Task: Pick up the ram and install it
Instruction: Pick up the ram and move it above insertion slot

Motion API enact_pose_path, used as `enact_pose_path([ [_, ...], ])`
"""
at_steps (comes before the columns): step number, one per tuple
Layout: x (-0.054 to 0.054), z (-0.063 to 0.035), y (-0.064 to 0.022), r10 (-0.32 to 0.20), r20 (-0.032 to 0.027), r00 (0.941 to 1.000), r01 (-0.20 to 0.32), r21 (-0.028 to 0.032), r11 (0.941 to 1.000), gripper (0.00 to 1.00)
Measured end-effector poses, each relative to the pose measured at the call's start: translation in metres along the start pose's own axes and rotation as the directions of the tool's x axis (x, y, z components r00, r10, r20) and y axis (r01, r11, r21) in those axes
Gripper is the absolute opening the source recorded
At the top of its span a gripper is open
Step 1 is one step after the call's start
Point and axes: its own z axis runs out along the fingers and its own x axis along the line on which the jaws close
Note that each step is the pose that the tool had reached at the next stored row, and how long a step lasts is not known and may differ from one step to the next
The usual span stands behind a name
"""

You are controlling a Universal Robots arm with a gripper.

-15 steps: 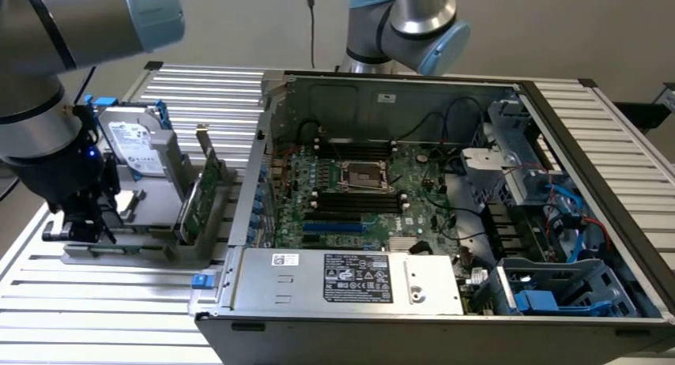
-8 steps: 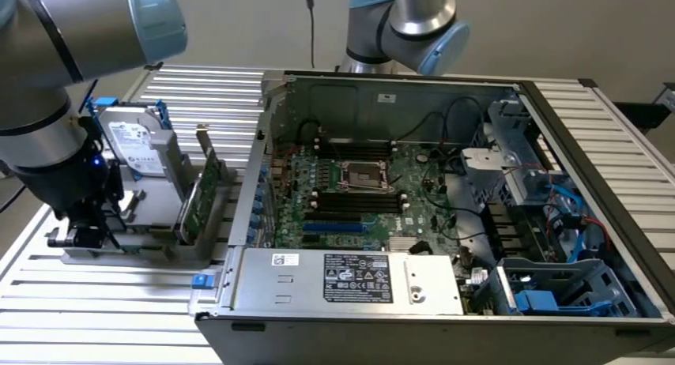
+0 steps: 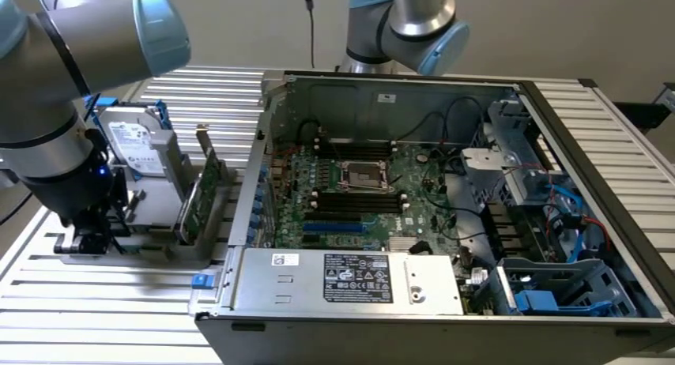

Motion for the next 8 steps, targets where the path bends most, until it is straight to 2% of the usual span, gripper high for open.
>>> enact_pose_path([
  [6,0.0001,0.0094,0.001,0.01,-0.0002,1.0,-0.01,0.0003,1.0,0.36],
  [8,-0.0001,0.0096,0.0019,0.011,-0.0001,0.9999,-0.011,0.0027,0.9999,0.36],
])
